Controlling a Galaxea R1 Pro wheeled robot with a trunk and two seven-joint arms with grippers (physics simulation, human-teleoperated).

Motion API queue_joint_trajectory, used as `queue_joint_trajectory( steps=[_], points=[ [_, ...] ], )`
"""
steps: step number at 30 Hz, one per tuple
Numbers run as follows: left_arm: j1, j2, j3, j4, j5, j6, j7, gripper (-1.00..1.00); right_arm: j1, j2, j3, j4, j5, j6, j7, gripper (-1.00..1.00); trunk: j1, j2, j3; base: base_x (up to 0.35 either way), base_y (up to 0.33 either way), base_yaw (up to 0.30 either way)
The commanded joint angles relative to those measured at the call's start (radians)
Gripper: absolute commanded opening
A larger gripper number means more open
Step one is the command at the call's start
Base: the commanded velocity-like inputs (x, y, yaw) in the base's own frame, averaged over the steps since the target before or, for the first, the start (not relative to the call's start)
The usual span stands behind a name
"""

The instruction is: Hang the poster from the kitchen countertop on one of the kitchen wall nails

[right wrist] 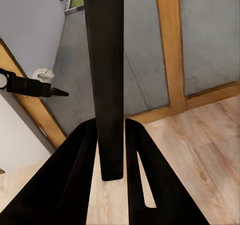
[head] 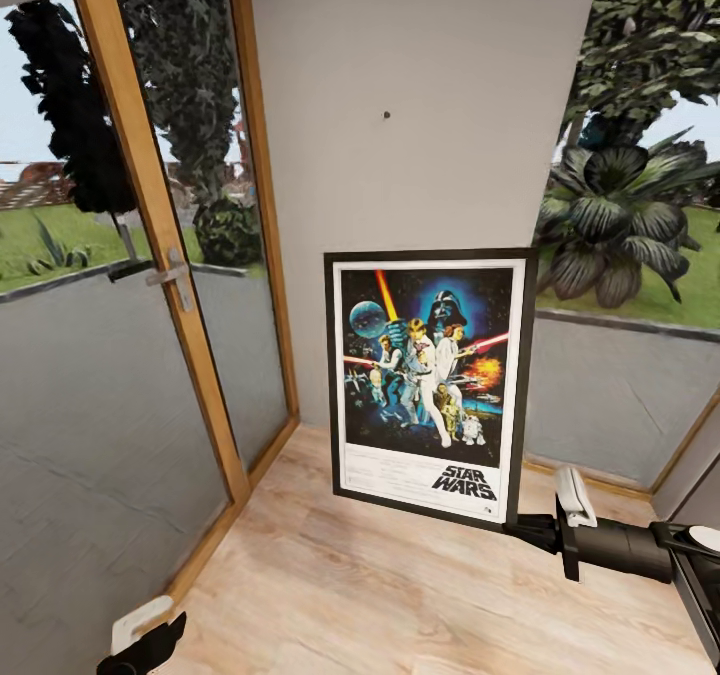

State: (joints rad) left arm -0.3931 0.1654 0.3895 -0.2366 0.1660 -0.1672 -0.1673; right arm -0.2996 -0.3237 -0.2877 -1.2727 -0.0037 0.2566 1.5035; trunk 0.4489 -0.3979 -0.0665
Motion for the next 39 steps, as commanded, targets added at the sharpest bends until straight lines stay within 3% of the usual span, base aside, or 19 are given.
queue_joint_trajectory(
  steps=[1,9,32,39],
  points=[
    [-0.001,0.000,0.002,0.002,0.010,-0.001,-0.008,1.00,-0.001,0.000,-0.001,-0.001,-0.001,0.013,0.006,-1.00,0.001,-0.002,-0.002,0.268,0.267,-0.016],
    [-0.001,0.000,0.002,0.002,0.010,-0.001,-0.008,1.00,-0.001,0.000,0.000,-0.001,-0.001,0.013,0.006,-1.00,0.001,-0.002,-0.002,0.267,0.269,-0.109],
    [-0.001,0.000,0.002,0.002,0.010,-0.001,-0.008,1.00,-0.001,0.000,0.000,-0.001,-0.001,0.013,0.006,-1.00,0.001,-0.002,0.005,0.259,0.275,-0.294],
    [-0.001,-0.002,0.001,0.002,0.010,-0.001,-0.008,1.00,-0.001,0.000,0.000,-0.001,-0.001,0.013,0.006,-1.00,0.001,-0.002,0.007,0.061,0.069,-0.251]
  ],
)
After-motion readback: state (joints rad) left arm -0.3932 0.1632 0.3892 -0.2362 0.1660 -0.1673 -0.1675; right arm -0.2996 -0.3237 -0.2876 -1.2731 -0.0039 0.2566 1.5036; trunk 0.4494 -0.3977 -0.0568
